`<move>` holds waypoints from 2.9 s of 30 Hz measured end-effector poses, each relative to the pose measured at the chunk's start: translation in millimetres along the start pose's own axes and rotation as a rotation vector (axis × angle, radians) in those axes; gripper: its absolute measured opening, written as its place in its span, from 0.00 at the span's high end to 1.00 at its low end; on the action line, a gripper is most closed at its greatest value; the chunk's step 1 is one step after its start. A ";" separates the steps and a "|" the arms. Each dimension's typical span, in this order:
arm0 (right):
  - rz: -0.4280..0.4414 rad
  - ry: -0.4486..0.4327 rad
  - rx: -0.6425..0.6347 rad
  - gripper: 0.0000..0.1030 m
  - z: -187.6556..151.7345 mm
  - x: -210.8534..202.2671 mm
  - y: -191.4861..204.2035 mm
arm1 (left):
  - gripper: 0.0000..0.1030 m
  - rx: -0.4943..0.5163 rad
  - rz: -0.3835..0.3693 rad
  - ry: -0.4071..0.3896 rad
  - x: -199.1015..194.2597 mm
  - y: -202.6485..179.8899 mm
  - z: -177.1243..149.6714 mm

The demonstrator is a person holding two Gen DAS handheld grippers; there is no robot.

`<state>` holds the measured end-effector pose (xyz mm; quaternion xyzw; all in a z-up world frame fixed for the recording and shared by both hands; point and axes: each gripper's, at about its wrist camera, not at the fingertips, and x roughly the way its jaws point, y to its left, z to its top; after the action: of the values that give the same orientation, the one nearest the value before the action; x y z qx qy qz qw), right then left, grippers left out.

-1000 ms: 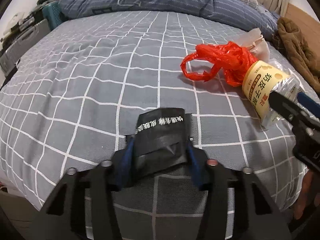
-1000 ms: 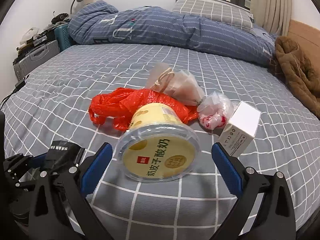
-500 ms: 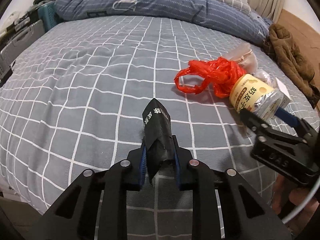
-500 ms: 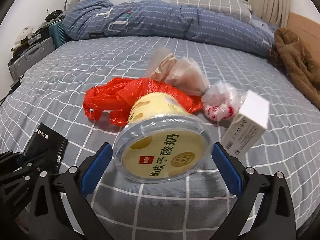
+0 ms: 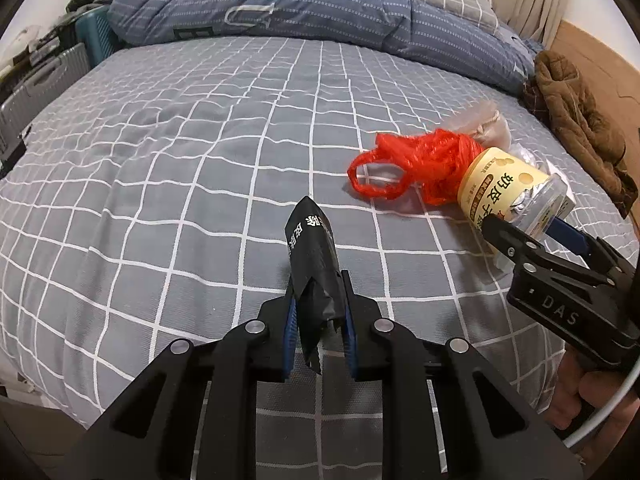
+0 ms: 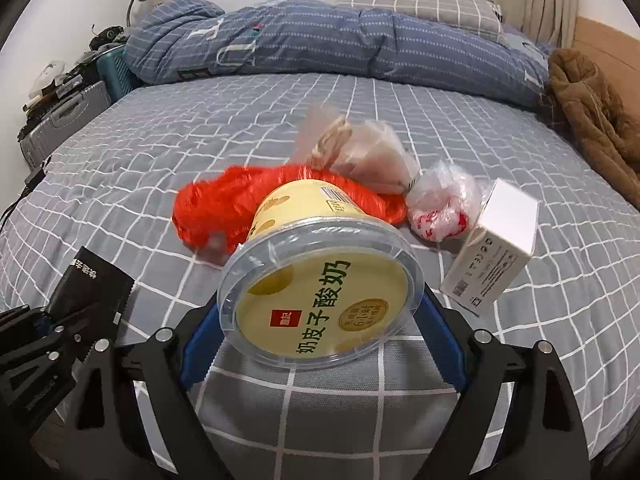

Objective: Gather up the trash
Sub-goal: 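Lift the black wrapper and yogurt cup and carry them toward the bin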

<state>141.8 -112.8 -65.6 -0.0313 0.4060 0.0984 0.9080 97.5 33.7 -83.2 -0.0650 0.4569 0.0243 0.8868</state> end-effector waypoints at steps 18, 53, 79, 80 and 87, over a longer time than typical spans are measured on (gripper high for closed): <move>-0.002 -0.049 0.016 0.19 -12.5 -43.7 -6.1 | 0.83 0.017 -0.029 -0.018 -16.4 -8.3 0.6; 0.008 -0.094 0.040 0.19 -68.8 -132.9 -1.7 | 0.83 0.013 -0.058 -0.044 -83.9 -1.4 -65.8; 0.037 -0.078 0.023 0.19 -113.7 -175.9 16.9 | 0.83 0.023 -0.070 -0.023 -113.6 -4.6 -116.4; 0.038 -0.075 0.021 0.19 -116.2 -177.1 17.8 | 0.83 0.024 -0.071 -0.021 -113.9 -5.0 -118.6; 0.045 -0.059 0.018 0.19 -130.1 -184.2 21.9 | 0.83 0.025 -0.075 0.012 -115.5 -6.8 -137.3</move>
<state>-77.8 -137.4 -15.1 -0.0110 0.3806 0.1158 0.9174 -79.7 9.9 -67.5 -0.0711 0.4596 -0.0152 0.8851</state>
